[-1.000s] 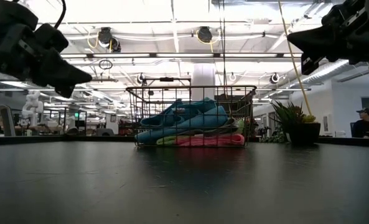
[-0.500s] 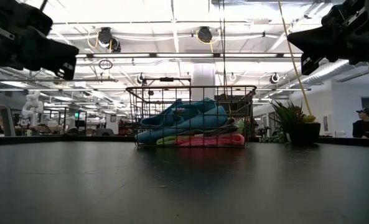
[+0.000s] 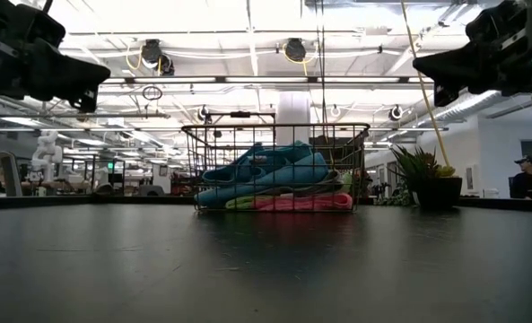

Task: Fold microfiber towels
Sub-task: Return to Home Position

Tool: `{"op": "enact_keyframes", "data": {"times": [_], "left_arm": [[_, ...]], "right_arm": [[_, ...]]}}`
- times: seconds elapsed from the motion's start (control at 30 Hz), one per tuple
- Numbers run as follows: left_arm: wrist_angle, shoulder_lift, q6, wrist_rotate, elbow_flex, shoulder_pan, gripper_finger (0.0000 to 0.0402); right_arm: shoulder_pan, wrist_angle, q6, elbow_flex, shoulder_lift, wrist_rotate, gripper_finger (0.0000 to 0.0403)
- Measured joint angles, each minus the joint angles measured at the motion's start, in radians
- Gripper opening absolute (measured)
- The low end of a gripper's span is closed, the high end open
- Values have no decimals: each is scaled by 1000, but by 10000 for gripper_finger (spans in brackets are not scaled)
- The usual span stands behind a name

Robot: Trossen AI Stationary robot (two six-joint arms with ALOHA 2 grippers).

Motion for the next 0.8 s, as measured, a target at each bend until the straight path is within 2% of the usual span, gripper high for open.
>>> {"op": "enact_keyframes", "data": {"times": [0.17, 0.4, 0.57, 0.7, 0.8], "left_arm": [[-1, 1, -26, -7, 0, 0, 21], [-2, 1, -58, -15, 0, 0, 21], [-2, 1, -155, -13, 0, 0, 21], [4, 1, -301, 26, 0, -3, 21], [17, 1, -344, 49, 0, -12, 21]], "right_arm": [[0, 1, -19, 0, 0, 1, 0], [0, 1, 96, 0, 0, 0, 0], [0, 2, 95, 0, 0, -1, 0], [0, 2, 95, 0, 0, -1, 0], [0, 2, 95, 0, 0, -1, 0]]}}
